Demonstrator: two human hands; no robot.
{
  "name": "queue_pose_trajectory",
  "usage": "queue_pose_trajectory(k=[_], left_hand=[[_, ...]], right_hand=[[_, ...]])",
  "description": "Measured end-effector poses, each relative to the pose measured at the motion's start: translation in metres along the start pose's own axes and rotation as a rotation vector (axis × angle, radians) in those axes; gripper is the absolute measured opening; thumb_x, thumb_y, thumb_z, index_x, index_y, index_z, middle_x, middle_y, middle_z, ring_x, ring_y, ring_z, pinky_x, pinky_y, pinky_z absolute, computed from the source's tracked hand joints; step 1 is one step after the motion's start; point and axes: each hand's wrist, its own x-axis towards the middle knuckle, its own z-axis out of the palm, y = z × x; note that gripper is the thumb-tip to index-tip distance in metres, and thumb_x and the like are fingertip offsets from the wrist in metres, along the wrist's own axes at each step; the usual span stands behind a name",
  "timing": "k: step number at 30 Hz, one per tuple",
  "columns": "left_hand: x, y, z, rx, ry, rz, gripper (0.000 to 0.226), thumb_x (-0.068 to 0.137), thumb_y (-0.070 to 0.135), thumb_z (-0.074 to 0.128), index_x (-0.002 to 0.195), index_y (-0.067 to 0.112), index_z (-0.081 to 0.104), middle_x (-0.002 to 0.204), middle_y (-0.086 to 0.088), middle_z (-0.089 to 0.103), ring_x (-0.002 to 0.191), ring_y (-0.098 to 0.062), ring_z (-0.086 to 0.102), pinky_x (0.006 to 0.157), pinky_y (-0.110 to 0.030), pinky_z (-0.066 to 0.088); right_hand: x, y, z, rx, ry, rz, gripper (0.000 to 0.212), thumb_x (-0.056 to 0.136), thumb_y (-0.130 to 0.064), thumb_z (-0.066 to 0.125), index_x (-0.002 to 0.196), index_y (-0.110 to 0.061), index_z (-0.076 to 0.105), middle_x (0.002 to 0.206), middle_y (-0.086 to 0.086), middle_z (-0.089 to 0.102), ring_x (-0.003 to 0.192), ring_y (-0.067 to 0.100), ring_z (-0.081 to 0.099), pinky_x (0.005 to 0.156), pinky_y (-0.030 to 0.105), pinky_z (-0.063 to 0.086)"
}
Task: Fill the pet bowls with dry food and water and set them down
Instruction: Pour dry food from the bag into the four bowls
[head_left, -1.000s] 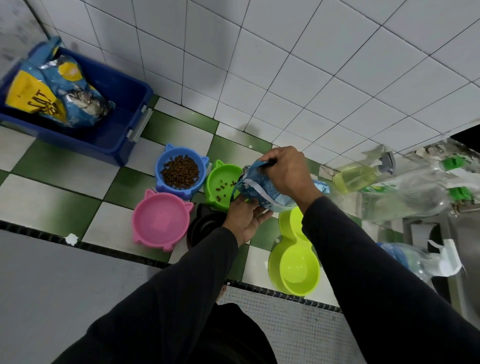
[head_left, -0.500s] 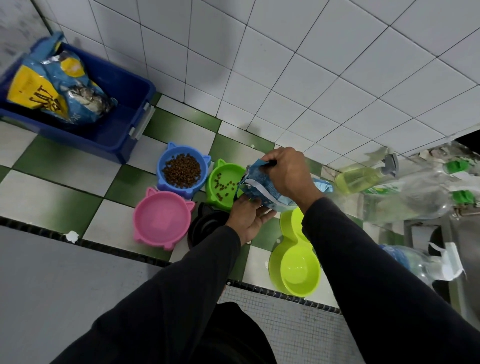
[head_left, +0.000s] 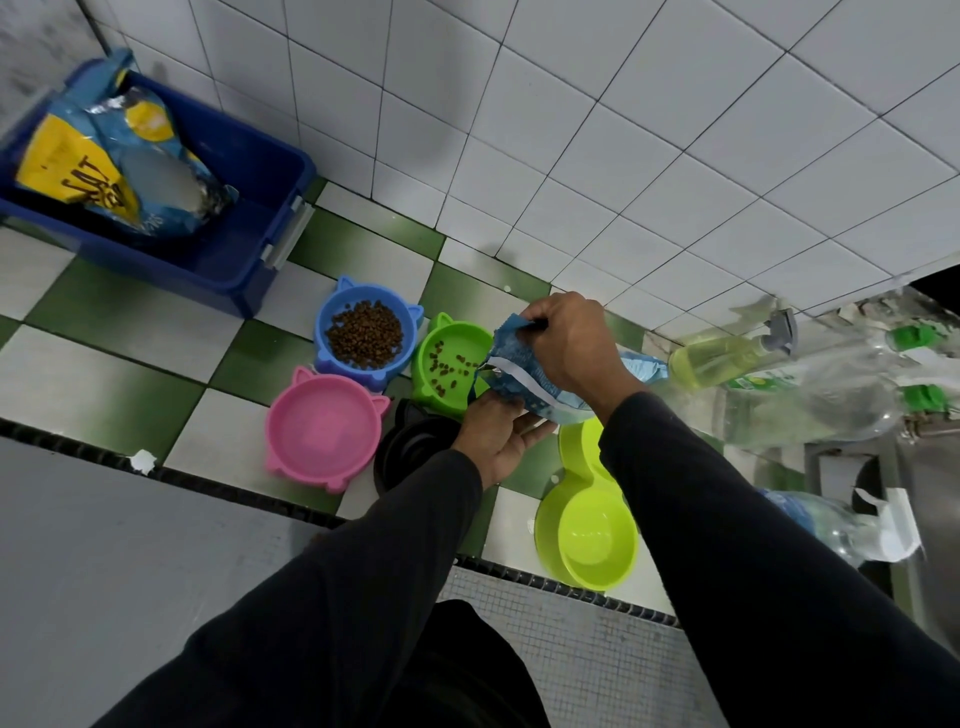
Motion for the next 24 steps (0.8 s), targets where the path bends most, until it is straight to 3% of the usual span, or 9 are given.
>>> queue_pose_trajectory(k=[5, 12, 17, 20, 24], left_hand=[[-0.0016, 0.0001, 0.0007, -0.001, 0.016, 0.003, 0.039, 0.108, -0.004, 0.035, 0.142, 0.005, 0.049, 0.13, -0.019, 0.06, 0.118, -0.038, 0.058, 0.097, -0.054, 0.049], [-0.0043, -0.0003, 0.0003, -0.003, 0.032, 0.003, 0.039, 0.108, -0.004, 0.035, 0.145, 0.004, 0.046, 0.132, -0.02, 0.058, 0.118, -0.04, 0.058, 0.1, -0.057, 0.048], [-0.0064, 0.0002, 0.0008, 0.014, 0.02, 0.004, 0.039, 0.108, -0.003, 0.038, 0.145, 0.005, 0.046, 0.132, -0.02, 0.058, 0.117, -0.041, 0.058, 0.101, -0.057, 0.048], [-0.0071, -0.0002, 0.0011, 0.02, 0.008, 0.001, 0.035, 0.108, -0.002, 0.039, 0.14, 0.007, 0.05, 0.131, -0.019, 0.06, 0.113, -0.04, 0.06, 0.1, -0.057, 0.048], [-0.0063, -0.0019, -0.0007, 0.023, 0.01, -0.01, 0.023, 0.109, 0.002, 0.039, 0.119, 0.009, 0.058, 0.113, -0.016, 0.066, 0.1, -0.035, 0.066, 0.099, -0.057, 0.049]], right_hand=[[-0.0019, -0.002, 0.0001, 0.002, 0.001, 0.013, 0.022, 0.09, -0.003, 0.063, 0.104, -0.011, 0.078, 0.102, 0.009, 0.076, 0.093, 0.025, 0.067, 0.07, 0.014, 0.035], [-0.0043, -0.0024, -0.0001, 0.007, 0.005, 0.02, 0.023, 0.089, -0.003, 0.063, 0.103, -0.011, 0.079, 0.099, 0.009, 0.075, 0.09, 0.024, 0.066, 0.07, 0.017, 0.035], [-0.0061, 0.0012, 0.0006, 0.035, 0.024, 0.025, 0.019, 0.089, -0.004, 0.063, 0.1, -0.008, 0.078, 0.097, 0.013, 0.075, 0.09, 0.029, 0.066, 0.072, 0.025, 0.043], [-0.0071, 0.0038, 0.0014, 0.053, 0.041, 0.025, 0.015, 0.09, -0.006, 0.065, 0.098, -0.007, 0.078, 0.092, 0.012, 0.074, 0.081, 0.024, 0.061, 0.068, 0.023, 0.037], [-0.0082, 0.0048, 0.001, 0.075, 0.055, 0.031, 0.014, 0.091, -0.007, 0.065, 0.097, -0.007, 0.078, 0.08, 0.005, 0.064, 0.076, 0.019, 0.054, 0.066, 0.023, 0.038]])
